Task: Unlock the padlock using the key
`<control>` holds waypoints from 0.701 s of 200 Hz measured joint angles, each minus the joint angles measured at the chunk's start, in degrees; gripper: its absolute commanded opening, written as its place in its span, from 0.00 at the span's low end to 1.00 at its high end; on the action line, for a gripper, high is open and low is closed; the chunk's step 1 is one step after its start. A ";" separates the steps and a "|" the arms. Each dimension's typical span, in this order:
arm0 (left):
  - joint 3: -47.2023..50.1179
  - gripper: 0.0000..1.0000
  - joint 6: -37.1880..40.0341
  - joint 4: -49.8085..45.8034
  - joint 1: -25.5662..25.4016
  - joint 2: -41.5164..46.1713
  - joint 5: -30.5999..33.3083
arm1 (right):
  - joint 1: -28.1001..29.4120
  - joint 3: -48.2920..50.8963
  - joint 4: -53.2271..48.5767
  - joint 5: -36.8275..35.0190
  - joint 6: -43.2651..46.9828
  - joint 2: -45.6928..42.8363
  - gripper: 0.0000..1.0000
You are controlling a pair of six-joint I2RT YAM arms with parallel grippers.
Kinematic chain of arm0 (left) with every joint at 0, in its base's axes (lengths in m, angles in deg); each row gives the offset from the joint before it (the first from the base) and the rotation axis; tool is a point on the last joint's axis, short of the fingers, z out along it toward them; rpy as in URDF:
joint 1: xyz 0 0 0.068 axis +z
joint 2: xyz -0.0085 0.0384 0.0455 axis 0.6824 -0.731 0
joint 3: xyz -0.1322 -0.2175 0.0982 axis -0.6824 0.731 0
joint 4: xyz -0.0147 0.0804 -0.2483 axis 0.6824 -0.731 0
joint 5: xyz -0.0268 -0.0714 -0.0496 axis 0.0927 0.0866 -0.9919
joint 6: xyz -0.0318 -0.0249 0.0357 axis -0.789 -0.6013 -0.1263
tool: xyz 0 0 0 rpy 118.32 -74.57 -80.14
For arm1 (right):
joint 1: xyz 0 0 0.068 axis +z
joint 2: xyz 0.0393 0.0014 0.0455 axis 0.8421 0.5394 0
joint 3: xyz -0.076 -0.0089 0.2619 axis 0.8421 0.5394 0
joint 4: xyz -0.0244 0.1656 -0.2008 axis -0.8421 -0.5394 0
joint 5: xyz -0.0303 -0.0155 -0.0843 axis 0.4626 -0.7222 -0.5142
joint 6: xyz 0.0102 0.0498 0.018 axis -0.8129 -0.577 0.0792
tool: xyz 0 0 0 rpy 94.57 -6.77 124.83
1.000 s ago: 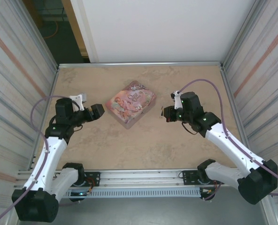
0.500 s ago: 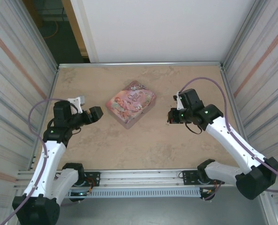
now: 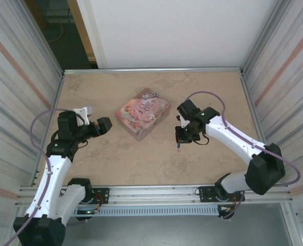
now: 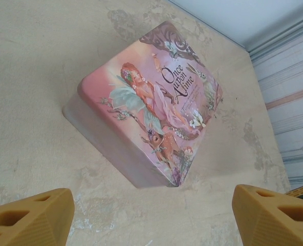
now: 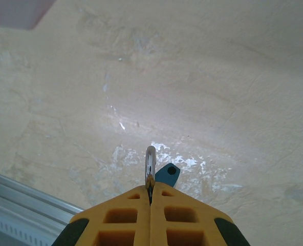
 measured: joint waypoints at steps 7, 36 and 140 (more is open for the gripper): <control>0.00 0.81 0.00 -0.13 0.00 0.04 0.00 | 0.28 0.00 0.04 0.33 0.02 0.83 0.00; 0.00 0.81 0.00 -0.22 0.00 0.04 0.00 | 1.29 0.02 0.09 1.79 0.09 4.39 0.00; 0.26 0.82 0.00 -1.05 0.00 0.31 0.07 | 2.89 0.11 2.91 6.69 0.68 14.16 0.00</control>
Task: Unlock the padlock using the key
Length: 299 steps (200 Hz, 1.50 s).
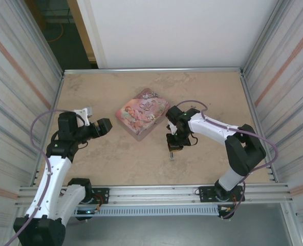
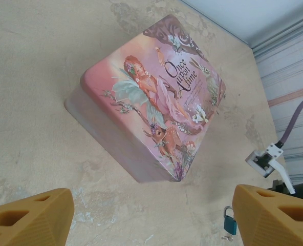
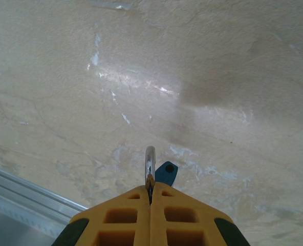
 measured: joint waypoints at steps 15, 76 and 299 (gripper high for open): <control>0.02 0.81 0.00 -0.15 0.00 0.04 0.02 | 0.00 0.00 0.85 0.46 0.04 1.29 0.00; 0.55 0.82 0.00 -0.35 0.00 0.17 0.15 | 0.13 -0.02 3.93 3.23 1.05 5.77 0.00; 0.90 0.82 -0.11 -0.52 0.00 0.17 0.57 | 0.70 -0.02 8.15 4.50 1.11 9.14 0.00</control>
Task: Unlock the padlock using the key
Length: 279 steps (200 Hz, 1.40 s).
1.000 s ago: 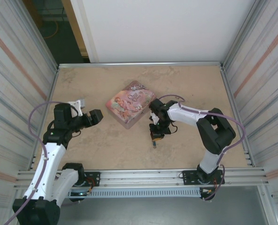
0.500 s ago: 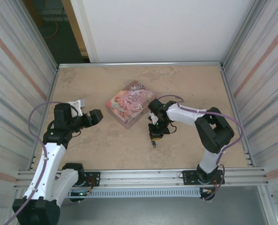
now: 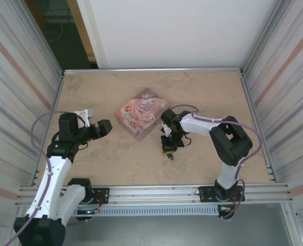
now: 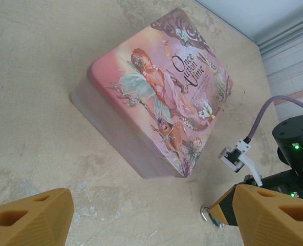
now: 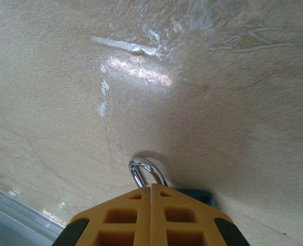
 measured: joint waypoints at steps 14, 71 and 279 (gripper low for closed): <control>0.00 0.82 0.00 0.00 0.00 0.00 0.00 | 0.00 0.00 0.00 -0.20 0.00 0.00 0.00; 0.00 0.82 -0.02 0.00 0.00 -0.02 0.02 | 0.00 0.00 -0.20 -3.43 1.01 -2.73 0.16; 0.04 0.99 5.03 4.81 0.00 6.78 29.22 | -13.18 16.68 14.99 -25.14 12.50 -44.61 0.83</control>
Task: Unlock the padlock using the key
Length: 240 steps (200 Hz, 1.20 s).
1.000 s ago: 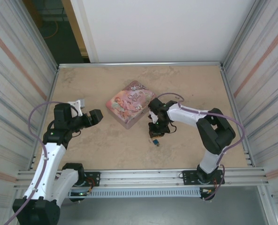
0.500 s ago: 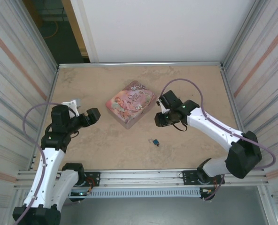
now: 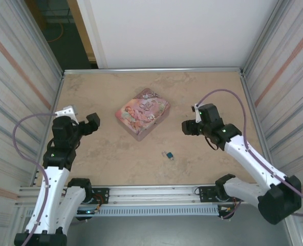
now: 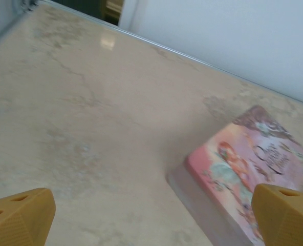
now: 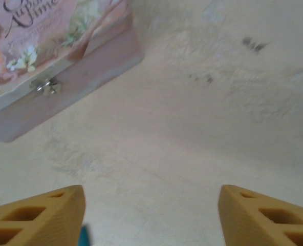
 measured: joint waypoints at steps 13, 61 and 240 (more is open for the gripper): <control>0.48 0.99 1.31 2.10 0.00 -1.29 2.51 | -2.05 2.89 2.62 -0.76 1.31 -3.41 0.94; 7.89 0.99 5.88 15.10 0.66 -6.73 9.53 | -9.70 15.45 13.81 -3.72 6.19 -13.66 0.99; 15.26 0.98 14.56 43.63 0.63 -31.32 11.43 | -26.62 29.00 56.96 3.48 11.76 13.27 0.99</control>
